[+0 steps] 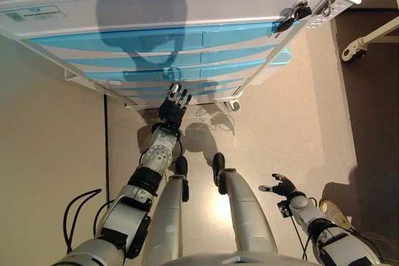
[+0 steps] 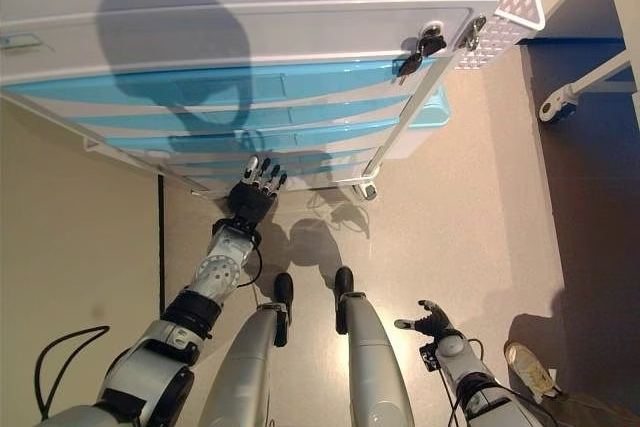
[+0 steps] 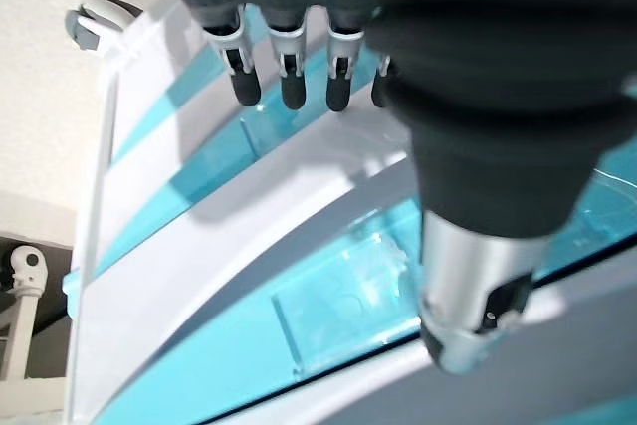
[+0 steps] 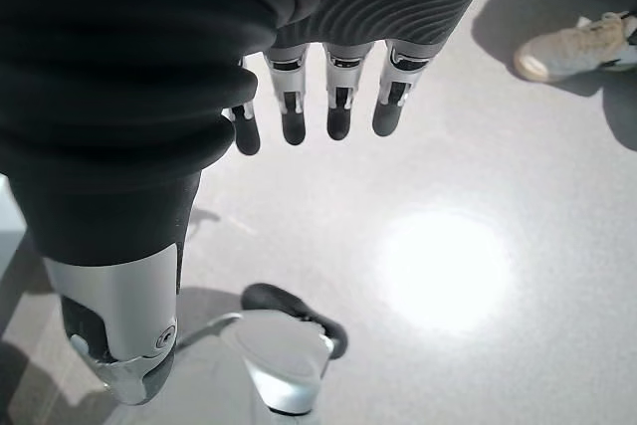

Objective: Open the drawer and pick up the medicine

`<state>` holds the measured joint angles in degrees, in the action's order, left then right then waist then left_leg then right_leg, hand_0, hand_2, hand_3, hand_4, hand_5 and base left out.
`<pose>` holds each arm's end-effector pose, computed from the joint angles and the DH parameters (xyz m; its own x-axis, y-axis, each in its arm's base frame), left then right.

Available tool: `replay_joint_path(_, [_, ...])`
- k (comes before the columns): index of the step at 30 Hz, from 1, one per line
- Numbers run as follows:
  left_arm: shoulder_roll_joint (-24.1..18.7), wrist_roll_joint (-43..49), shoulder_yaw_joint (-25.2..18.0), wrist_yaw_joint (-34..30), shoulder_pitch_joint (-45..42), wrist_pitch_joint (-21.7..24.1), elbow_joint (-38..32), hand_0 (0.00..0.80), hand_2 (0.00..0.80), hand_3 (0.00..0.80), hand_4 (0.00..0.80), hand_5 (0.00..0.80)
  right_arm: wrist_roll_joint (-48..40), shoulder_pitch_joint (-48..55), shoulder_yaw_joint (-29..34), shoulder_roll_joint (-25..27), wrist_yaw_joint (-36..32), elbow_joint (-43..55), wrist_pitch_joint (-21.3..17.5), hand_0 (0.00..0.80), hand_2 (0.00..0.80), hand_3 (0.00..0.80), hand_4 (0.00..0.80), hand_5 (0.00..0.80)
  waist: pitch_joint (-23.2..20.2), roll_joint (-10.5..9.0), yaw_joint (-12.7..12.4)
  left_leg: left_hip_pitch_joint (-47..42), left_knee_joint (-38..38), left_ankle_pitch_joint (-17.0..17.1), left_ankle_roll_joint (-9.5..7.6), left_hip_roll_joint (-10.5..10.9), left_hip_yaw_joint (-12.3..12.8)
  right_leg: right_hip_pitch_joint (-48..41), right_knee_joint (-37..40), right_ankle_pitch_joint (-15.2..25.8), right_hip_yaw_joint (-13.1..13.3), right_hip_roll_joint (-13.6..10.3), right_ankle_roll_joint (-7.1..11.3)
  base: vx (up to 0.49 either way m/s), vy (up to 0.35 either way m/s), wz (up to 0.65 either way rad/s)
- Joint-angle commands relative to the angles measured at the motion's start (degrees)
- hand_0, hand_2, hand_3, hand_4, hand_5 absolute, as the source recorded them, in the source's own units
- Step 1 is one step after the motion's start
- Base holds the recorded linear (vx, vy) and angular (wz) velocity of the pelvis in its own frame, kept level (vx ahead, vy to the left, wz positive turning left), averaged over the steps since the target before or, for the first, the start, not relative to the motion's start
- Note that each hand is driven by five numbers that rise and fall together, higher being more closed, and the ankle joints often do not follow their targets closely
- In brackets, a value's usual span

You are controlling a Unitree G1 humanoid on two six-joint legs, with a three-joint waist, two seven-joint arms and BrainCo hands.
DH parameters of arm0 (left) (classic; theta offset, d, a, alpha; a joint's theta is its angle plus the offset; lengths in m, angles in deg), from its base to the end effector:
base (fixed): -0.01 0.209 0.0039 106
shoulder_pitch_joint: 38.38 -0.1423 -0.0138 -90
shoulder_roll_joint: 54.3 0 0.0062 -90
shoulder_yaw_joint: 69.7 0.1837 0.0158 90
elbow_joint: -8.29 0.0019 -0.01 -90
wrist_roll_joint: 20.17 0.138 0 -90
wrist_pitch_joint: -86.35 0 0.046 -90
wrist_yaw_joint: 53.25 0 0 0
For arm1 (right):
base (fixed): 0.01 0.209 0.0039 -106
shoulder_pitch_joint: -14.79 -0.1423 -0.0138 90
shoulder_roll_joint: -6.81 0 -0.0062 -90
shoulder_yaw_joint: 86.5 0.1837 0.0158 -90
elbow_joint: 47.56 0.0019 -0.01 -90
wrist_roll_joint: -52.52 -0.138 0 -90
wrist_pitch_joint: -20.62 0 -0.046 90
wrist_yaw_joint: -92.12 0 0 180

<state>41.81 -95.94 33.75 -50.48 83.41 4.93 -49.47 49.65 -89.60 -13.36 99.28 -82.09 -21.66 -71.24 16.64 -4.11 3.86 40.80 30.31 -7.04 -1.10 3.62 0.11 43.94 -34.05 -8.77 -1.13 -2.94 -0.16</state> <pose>0.3004 0.1301 0.0725 0.9952 -0.0929 -0.0313 0.0228 0.5294 -0.8481 0.1778 -0.2267 -0.0739 0.6736 -0.2065 -0.7096 -0.1669 0.8929 -0.4182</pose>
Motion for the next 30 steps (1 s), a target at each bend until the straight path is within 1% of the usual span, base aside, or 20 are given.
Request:
replay_joint_path(1, [0.17,-0.41,-1.7,-1.31,3.52,4.34,-7.12,0.0,0.0,0.0,0.0,0.0,0.15,2.68,-1.47,2.0,-0.35,-0.97,0.07,0.0,0.0,0.0,0.0,0.0,-2.01,1.69,0.26,-0.19,1.4,-3.93,-1.89,1.0,-0.06,-1.64,0.05,1.59,0.15,-1.14,4.21,0.0,0.0,0.0])
replay_joint_path(2, [0.17,-0.41,-1.7,-1.3,3.52,4.34,-7.13,0.0,0.0,0.0,0.0,0.0,0.15,2.68,-1.47,2.0,-0.36,-0.98,0.07,0.0,0.0,0.0,0.0,0.0,-2.02,1.69,0.27,-0.19,1.39,-3.93,-1.89,1.01,-0.06,-1.63,0.05,1.59,0.15,-1.14,4.21,0.0,0.0,0.0])
replay_joint_path(3, [-0.01,-0.57,-1.96,-1.13,3.93,5.28,-8.8,0.0,0.0,0.0,0.0,0.0,0.29,2.62,-1.53,1.99,-0.44,-1.14,0.0,0.0,0.0,0.0,0.0,0.0,-2.19,1.73,0.24,-0.18,1.25,-3.9,-1.92,1.08,-0.16,-1.52,0.1,1.68,0.16,-1.19,4.21,-0.096,0.006,0.0])
replay_joint_path(4, [-0.03,-0.75,-2.18,-1.11,4.14,5.52,-9.32,0.0,0.0,0.0,0.0,0.0,0.32,2.45,-1.52,1.97,-0.53,-1.12,-0.05,0.0,0.0,0.0,0.0,0.0,-2.14,1.68,0.24,0.58,0.66,-1.91,-2.07,1.12,0.14,-0.89,0.88,3.53,0.0,-1.33,3.95,0.0,0.0,0.0])
replay_joint_path(5, [0.0,-0.75,-2.18,-1.1,4.06,5.51,-9.29,0.0,0.0,0.0,0.0,0.0,0.32,2.52,-1.56,1.97,-0.53,-1.17,-0.04,0.0,0.0,0.0,0.0,0.0,-2.31,1.76,0.2,-0.14,1.07,-3.77,-1.91,1.14,-0.19,-1.44,0.18,1.8,0.17,-1.2,4.21,-0.1,0.006,0.0])
replay_joint_path(6, [-0.41,-0.69,-2.22,-1.08,4.47,6.07,-10.53,0.0,0.0,0.0,0.0,0.0,0.37,2.47,-1.52,1.95,-0.57,-1.12,-0.14,0.0,0.0,0.0,0.0,0.0,-2.25,1.67,0.21,0.61,0.55,-1.83,-2.06,1.17,0.15,-0.86,0.96,3.59,0.02,-1.3,3.9,0.0,0.0,0.0])
replay_joint_path(10, [-1.4,-0.23,-3.13,-0.62,4.89,8.12,-13.67,0.0,0.0,0.0,0.0,0.0,0.7,2.4,-1.81,1.83,-1.07,-1.39,-0.25,0.0,0.0,0.0,0.0,0.0,-2.47,1.67,-0.1,0.95,0.49,-1.55,-2.03,1.2,0.08,-0.55,1.02,3.89,-0.07,-1.34,3.9,-0.004,-0.002,0.0])
replay_joint_path(11, [-1.55,-0.11,-3.38,-0.56,4.82,8.36,-14.03,0.0,0.0,0.0,0.0,0.0,0.8,2.48,-1.93,1.84,-1.18,-1.34,-0.33,0.0,0.0,0.0,0.0,0.0,-2.63,1.72,-0.22,0.27,0.86,-3.36,-1.84,1.22,-0.29,-1.09,0.34,2.21,0.06,-1.24,4.19,0.0,0.0,0.0])
replay_joint_path(12, [-1.82,0.17,-3.58,-0.59,4.92,8.69,-14.73,0.0,0.0,0.0,0.0,0.0,0.86,2.39,-1.94,1.86,-1.27,-1.49,-0.4,0.0,0.0,0.0,0.0,0.0,-2.44,1.66,-0.29,1.03,0.5,-1.5,-1.99,1.21,-0.06,-0.47,0.93,3.97,-0.1,-1.37,3.92,0.0,0.0,0.0])
replay_joint_path(18, [-3.18,1.24,-5.44,0.11,4.94,10.36,-17.18,0.0,0.0,0.0,0.0,0.0,1.98,2.31,-2.6,1.97,-1.88,-2.36,-0.37,0.0,0.0,0.0,0.0,0.0,-2.36,1.59,-0.87,1.11,0.19,-1.04,-1.79,1.22,-0.35,-0.39,1.1,4.04,-0.41,-1.35,3.68,-0.019,0.0,0.0])
replay_joint_path(25, [-4.29,2.15,-5.8,-0.35,4.9,10.81,-19.88,0.0,0.0,0.0,0.0,0.0,3.27,2.26,-3.35,2.27,-2.18,-3.0,-0.21,0.0,0.0,0.0,0.0,0.0,-1.96,1.42,-1.39,0.46,-0.81,-0.22,-1.53,1.19,-0.8,-1.19,1.85,4.62,-0.96,-1.33,3.56,0.0,0.0,0.0])
replay_joint_path(27, [-4.72,2.54,-5.65,-0.96,5.15,10.97,-21.59,0.0,0.0,0.0,0.0,0.0,3.77,2.27,-3.75,2.46,-2.36,-3.09,-0.25,0.0,0.0,0.0,0.0,0.0,-1.57,1.21,-1.7,-0.33,-2.14,0.68,-1.22,1.21,-1.01,-2.01,3.07,5.27,-1.18,-1.31,3.46,-0.055,-0.033,0.02])
replay_joint_path(30, [-4.81,2.77,-5.51,-0.94,5.44,11.03,-21.73,0.0,0.0,0.0,0.0,0.0,3.88,2.26,-3.93,2.42,-2.37,-3.29,-0.2,0.0,0.0,0.0,0.0,0.0,-1.47,1.14,-1.75,-0.57,-2.54,0.98,-1.13,1.23,-1.1,-2.45,3.55,5.43,-1.27,-1.29,3.39,-0.024,-0.024,0.02])
